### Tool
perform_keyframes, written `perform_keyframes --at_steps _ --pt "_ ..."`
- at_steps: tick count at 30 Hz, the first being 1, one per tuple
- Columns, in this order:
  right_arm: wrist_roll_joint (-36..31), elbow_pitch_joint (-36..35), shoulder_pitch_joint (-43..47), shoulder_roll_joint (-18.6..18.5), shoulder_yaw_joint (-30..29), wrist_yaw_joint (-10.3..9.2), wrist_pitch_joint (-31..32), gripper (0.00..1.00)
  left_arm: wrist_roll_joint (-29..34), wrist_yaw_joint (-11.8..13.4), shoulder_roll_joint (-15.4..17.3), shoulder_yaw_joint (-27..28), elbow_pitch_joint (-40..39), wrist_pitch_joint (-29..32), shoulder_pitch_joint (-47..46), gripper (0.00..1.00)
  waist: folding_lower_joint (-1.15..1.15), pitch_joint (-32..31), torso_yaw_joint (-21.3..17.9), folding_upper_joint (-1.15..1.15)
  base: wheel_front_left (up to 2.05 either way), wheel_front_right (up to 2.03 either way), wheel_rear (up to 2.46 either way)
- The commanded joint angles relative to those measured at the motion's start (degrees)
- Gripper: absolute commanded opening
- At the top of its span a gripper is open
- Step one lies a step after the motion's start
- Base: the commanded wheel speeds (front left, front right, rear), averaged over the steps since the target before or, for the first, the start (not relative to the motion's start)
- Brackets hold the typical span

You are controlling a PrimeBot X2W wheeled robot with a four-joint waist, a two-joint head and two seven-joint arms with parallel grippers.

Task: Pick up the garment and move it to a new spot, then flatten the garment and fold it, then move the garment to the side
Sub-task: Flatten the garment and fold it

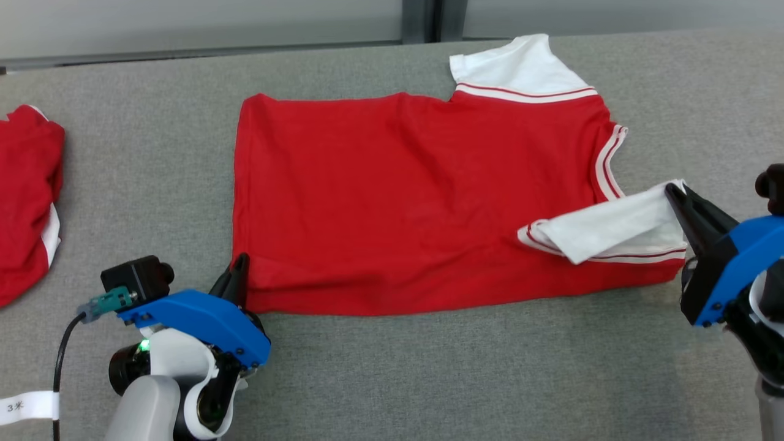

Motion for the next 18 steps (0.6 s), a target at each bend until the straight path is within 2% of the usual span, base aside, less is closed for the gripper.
perform_keyframes --at_steps 1,6,7,8,9,10,18 --pt "0.5 1.5 -2.2 -1.2 0.6 0.01 -0.9 0.00 0.4 0.4 -0.1 0.1 1.2 -0.7 -1.8 0.00 -0.01 1.1 0.6 0.00 0.00 0.00 0.00" --pt "0.9 6.2 -6.0 -3.0 2.3 0.01 -3.9 0.00 1.3 0.6 0.0 0.2 4.0 -2.0 -4.2 0.00 -0.01 2.5 1.1 0.00 0.00 0.00 0.00" --pt "1.0 7.0 -6.7 -3.3 2.8 0.01 -4.8 0.15 1.1 0.4 -0.2 0.1 4.4 -2.1 -4.4 0.00 -0.01 2.7 1.1 0.00 0.00 0.00 0.00" --pt "1.1 7.8 -7.1 -3.5 3.1 0.01 -5.5 0.75 1.0 0.2 -0.3 0.0 4.7 -2.1 -4.6 0.00 -0.01 2.8 1.3 0.00 0.00 0.00 0.00" --pt "1.4 8.5 -7.7 -3.5 3.4 0.01 -6.5 1.00 0.8 0.0 -0.3 0.0 5.0 -2.2 -4.8 0.63 -0.01 2.8 1.3 0.00 0.00 0.00 0.00" --pt "1.9 9.0 -8.3 -3.5 3.8 0.01 -7.7 1.00 0.7 -0.1 -0.4 0.0 5.2 -2.5 -5.0 1.00 -0.01 2.8 1.5 0.00 0.00 0.00 0.00" --pt "3.1 12.0 -7.8 -4.3 4.3 0.01 -16.7 1.00 1.1 -1.6 -0.4 0.4 4.7 -7.3 -2.1 1.00 -0.01 0.1 2.1 0.00 0.00 0.00 0.00"
